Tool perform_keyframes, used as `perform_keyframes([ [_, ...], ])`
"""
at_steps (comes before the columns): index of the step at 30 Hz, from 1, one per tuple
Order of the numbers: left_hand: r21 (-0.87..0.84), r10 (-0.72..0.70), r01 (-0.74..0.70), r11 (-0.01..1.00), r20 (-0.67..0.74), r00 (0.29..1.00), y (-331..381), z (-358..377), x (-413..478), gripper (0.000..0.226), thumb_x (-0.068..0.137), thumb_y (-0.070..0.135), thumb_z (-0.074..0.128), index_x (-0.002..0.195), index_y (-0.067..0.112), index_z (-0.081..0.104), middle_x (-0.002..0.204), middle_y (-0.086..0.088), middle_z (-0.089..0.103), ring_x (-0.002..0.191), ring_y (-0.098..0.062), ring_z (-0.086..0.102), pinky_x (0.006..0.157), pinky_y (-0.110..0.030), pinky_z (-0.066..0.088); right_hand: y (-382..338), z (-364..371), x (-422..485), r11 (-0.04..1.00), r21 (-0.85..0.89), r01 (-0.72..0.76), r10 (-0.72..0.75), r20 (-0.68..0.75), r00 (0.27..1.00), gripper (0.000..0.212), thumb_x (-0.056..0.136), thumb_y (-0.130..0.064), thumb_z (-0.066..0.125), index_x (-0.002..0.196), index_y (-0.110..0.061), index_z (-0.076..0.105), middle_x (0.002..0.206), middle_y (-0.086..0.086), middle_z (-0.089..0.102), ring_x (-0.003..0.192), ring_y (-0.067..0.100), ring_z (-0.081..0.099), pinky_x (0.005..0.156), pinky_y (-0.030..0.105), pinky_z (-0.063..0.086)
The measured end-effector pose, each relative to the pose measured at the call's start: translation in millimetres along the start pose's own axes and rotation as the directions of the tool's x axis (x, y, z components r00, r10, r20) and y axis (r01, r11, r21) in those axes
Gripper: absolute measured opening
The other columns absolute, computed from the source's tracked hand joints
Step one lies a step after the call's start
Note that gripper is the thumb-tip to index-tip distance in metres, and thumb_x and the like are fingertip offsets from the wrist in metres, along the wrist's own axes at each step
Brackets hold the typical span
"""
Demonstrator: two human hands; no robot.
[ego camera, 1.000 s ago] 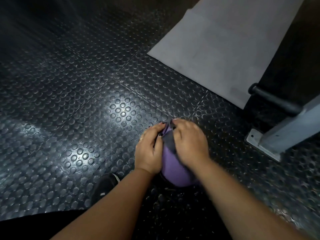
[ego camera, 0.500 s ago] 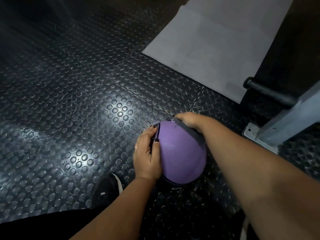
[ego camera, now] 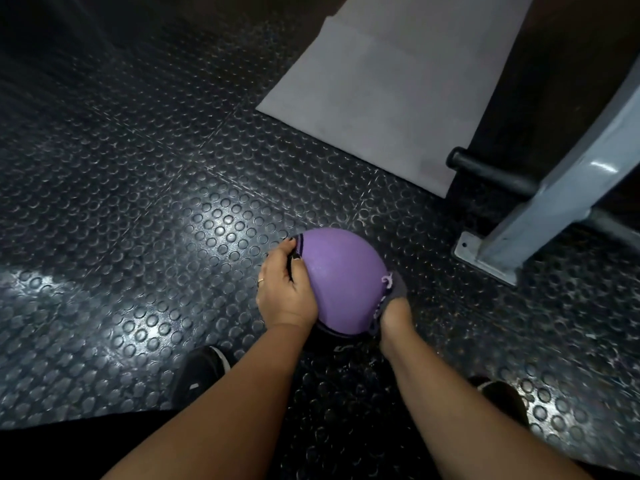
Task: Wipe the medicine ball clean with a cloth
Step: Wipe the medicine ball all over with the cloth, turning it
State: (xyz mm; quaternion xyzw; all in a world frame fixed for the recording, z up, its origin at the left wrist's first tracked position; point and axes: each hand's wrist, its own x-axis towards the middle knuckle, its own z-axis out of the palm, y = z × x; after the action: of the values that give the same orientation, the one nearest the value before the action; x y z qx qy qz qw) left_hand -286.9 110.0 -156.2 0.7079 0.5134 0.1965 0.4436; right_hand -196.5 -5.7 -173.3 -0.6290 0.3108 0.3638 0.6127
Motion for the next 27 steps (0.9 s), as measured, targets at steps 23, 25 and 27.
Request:
perform_keyframes([
  [23, -0.213, -0.048, 0.084, 0.973, 0.171, 0.984, 45, 72, 28, 0.052, 0.101, 0.049, 0.048, 0.151, 0.041, 0.036, 0.162, 0.0, 0.024, 0.147, -0.023, 0.028, 0.12, -0.048, 0.025, -149, 11, 82, 0.331, -0.831, 0.447, -0.468, 0.267, 0.843, 0.048, 0.099, -0.049, 0.024, 0.137, -0.032, 0.046, 0.142, 0.013, 0.046, 0.128, 0.033, 0.043, 0.108, 0.043, 0.032],
  [25, -0.19, -0.022, 0.065, 0.98, 0.218, 0.976, 49, 75, 50, 0.054, 0.097, 0.058, 0.048, 0.148, 0.042, 0.04, 0.16, 0.001, 0.03, 0.146, -0.021, 0.031, 0.12, -0.051, 0.027, -147, -2, 96, 0.408, -0.81, 0.42, -0.474, 0.205, 0.856, 0.052, 0.097, -0.053, 0.022, 0.138, -0.031, 0.046, 0.143, 0.013, 0.045, 0.128, 0.035, 0.043, 0.108, 0.045, 0.033],
  [27, -0.211, -0.025, 0.083, 0.974, 0.261, 0.965, 53, 77, 69, 0.061, 0.09, 0.064, 0.051, 0.146, 0.04, 0.044, 0.156, 0.003, 0.038, 0.141, -0.018, 0.038, 0.119, -0.048, 0.03, -132, -11, 106, 0.511, -0.763, 0.396, -0.475, 0.133, 0.87, 0.055, 0.098, -0.052, 0.021, 0.139, -0.025, 0.046, 0.142, 0.015, 0.046, 0.127, 0.035, 0.044, 0.109, 0.046, 0.033],
])
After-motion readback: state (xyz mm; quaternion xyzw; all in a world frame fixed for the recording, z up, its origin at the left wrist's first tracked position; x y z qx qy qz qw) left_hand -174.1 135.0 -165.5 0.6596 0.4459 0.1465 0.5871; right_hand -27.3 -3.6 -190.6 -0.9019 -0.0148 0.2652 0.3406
